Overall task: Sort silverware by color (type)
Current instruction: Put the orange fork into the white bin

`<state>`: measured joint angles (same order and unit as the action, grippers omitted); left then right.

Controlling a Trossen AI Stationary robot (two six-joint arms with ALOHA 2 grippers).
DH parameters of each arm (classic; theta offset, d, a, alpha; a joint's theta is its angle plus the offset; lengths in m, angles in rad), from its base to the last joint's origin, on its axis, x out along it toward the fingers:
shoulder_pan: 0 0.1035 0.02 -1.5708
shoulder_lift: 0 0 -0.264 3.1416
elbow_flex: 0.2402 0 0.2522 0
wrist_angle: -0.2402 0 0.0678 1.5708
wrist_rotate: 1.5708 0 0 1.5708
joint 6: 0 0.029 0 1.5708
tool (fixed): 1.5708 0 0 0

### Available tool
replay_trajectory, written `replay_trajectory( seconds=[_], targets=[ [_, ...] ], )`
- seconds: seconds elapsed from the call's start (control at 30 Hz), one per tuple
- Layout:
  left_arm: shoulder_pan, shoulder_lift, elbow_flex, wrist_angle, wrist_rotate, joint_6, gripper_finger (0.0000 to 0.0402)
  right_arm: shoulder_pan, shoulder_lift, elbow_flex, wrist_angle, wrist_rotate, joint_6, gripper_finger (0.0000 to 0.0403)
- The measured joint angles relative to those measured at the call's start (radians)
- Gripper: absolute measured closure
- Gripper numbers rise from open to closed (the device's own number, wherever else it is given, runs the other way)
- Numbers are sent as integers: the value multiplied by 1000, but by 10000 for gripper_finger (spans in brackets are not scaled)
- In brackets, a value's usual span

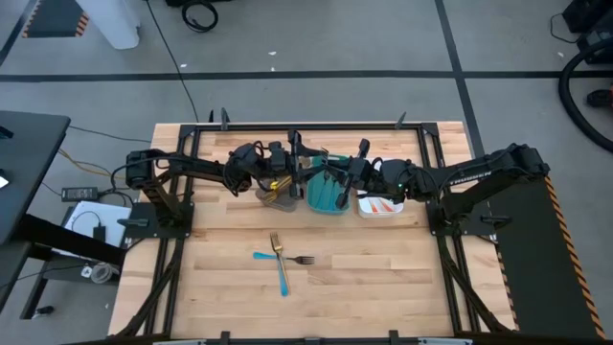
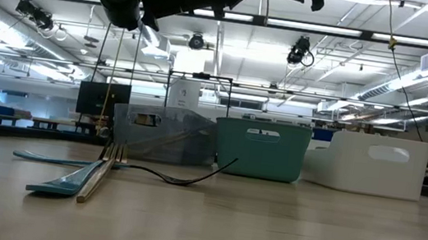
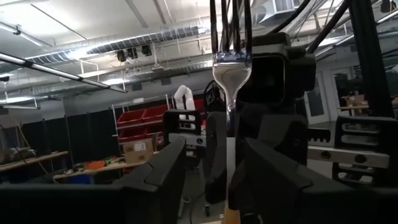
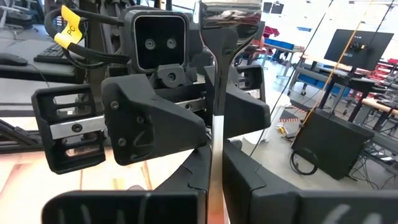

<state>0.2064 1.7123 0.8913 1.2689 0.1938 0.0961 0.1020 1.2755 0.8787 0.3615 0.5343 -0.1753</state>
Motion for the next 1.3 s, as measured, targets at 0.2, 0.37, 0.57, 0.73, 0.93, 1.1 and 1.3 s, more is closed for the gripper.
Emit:
replay_trajectory(
  seconds=[0.2, 0.37, 0.57, 0.73, 0.93, 1.1, 1.3],
  targets=[
    [0, 0, 0, -4, -1, -3, 187, 1, 0, 0, -4, 15, 0, 371],
    [0, 0, 0, -20, -9, 14, 160, 2, -2, 0, -13, 23, 0, 371],
    [0, -3, 0, -43, -9, 21, 156, 2, -17, 1, -21, 64, 4, 371],
    [0, -45, 0, -75, -9, 47, 156, 9, -32, 1, -39, 77, -1, 371],
    [0, -109, 0, -211, -10, 75, 156, 38, -81, 1, -104, 150, -1, 371],
    [-1, -145, 0, -314, -10, 80, 156, 61, -123, 1, -182, 221, 5, 371],
    [-9, -181, 0, -453, -10, 68, 156, 61, -171, 1, -312, 233, 97, 371]
  ],
)
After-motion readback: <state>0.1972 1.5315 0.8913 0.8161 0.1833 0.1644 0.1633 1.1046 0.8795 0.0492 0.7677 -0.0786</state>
